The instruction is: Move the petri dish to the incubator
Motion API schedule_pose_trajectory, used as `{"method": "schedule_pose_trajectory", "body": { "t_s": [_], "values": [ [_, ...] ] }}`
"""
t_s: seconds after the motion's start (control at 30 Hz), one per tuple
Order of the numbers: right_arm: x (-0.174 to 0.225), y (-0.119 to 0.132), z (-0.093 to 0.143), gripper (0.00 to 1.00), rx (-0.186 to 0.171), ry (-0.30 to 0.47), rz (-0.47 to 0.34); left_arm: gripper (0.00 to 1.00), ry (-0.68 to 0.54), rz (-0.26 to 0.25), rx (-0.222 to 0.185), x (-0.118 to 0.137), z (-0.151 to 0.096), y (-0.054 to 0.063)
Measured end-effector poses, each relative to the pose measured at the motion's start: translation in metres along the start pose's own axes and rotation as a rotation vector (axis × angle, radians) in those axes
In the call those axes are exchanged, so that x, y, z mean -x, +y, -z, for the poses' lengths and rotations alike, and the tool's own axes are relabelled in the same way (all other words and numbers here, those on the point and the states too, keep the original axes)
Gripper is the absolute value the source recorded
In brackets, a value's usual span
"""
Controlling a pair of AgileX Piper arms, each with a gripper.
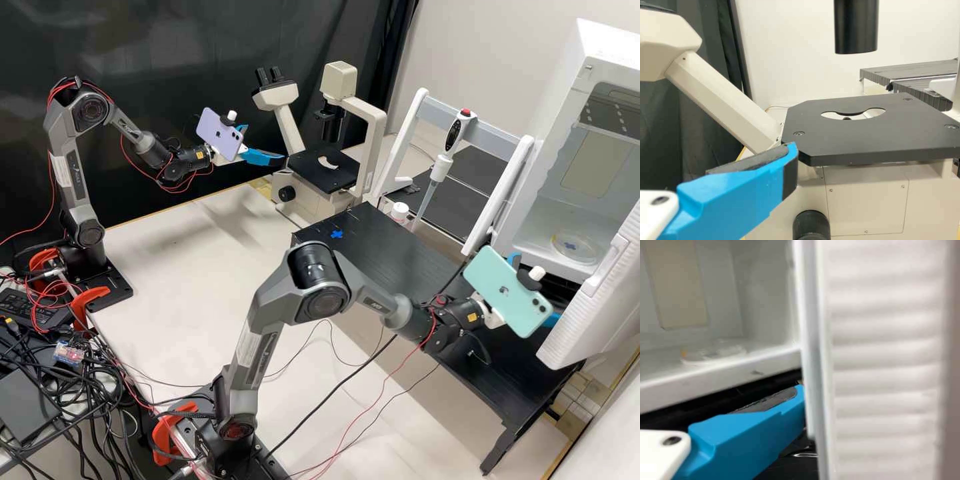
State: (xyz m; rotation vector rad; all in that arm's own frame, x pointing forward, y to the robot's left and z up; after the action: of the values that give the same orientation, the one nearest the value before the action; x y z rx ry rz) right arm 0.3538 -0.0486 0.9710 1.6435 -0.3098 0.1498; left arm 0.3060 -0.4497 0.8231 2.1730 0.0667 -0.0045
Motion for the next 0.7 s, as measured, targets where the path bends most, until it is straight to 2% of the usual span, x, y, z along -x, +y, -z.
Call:
{"method": "schedule_pose_trajectory", "body": {
  "t_s": [0.17, 0.3, 0.43, 0.57, 0.7],
  "values": [
    [0.053, -0.005, 0.024, 1.00, -0.006, 0.111, -0.032, 1.00, 0.000, 0.000, 0.000, 0.000, 0.000, 0.000],
    [0.079, -0.011, 0.045, 1.00, 0.008, 0.195, -0.035, 1.00, 0.000, 0.000, 0.000, 0.000, 0.000, 0.000],
    [0.106, -0.021, 0.057, 1.00, -0.004, 0.227, -0.009, 1.00, 0.000, 0.000, 0.000, 0.000, 0.000, 0.000],
    [0.131, -0.032, 0.070, 1.00, 0.011, 0.268, 0.025, 1.00, 0.000, 0.000, 0.000, 0.000, 0.000, 0.000],
    [0.158, -0.049, 0.082, 1.00, -0.046, 0.301, -0.001, 1.00, 0.000, 0.000, 0.000, 0.000, 0.000, 0.000]
  ]
}}
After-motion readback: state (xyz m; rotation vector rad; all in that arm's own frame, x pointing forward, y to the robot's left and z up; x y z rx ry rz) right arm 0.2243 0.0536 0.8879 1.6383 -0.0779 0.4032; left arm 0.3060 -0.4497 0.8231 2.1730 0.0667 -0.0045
